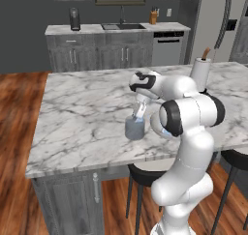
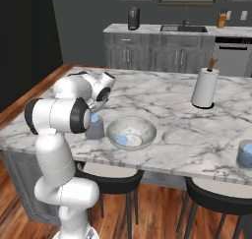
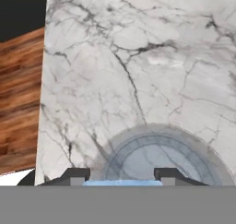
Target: There are four ice cubes in the ice bowl. Place two ice cubes in each glass of water.
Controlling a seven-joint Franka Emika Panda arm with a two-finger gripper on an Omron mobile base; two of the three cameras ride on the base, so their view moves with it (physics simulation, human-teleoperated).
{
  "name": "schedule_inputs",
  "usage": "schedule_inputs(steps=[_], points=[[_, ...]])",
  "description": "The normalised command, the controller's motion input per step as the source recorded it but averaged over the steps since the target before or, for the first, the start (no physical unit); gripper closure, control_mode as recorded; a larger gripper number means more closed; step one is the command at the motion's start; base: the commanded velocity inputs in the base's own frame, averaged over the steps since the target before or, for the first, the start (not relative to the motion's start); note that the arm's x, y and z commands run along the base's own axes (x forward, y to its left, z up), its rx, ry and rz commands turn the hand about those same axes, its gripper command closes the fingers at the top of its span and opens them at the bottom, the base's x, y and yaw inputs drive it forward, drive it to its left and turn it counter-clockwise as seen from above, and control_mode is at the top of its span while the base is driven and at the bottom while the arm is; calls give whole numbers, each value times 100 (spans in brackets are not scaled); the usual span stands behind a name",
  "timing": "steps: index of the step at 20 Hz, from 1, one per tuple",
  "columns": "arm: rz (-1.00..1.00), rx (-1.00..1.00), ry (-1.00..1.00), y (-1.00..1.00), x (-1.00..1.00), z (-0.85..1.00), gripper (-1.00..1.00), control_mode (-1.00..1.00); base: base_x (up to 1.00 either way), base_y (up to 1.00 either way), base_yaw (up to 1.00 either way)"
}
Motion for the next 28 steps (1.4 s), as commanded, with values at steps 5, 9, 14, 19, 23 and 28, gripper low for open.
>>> schedule_inputs(steps=[5,9,14,19,23,28], points=[[10,0,0,0,31,-2,100,-100,0,0,0],[9,0,0,0,21,-13,100,-100,0,0,0],[7,-1,0,0,7,-24,100,-100,0,0,0],[5,-2,0,0,0,-29,100,-100,0,0,0],[5,-1,0,0,-8,-14,100,-100,0,0,0],[5,-1,0,0,-46,-4,-100,-100,0,0,0]])
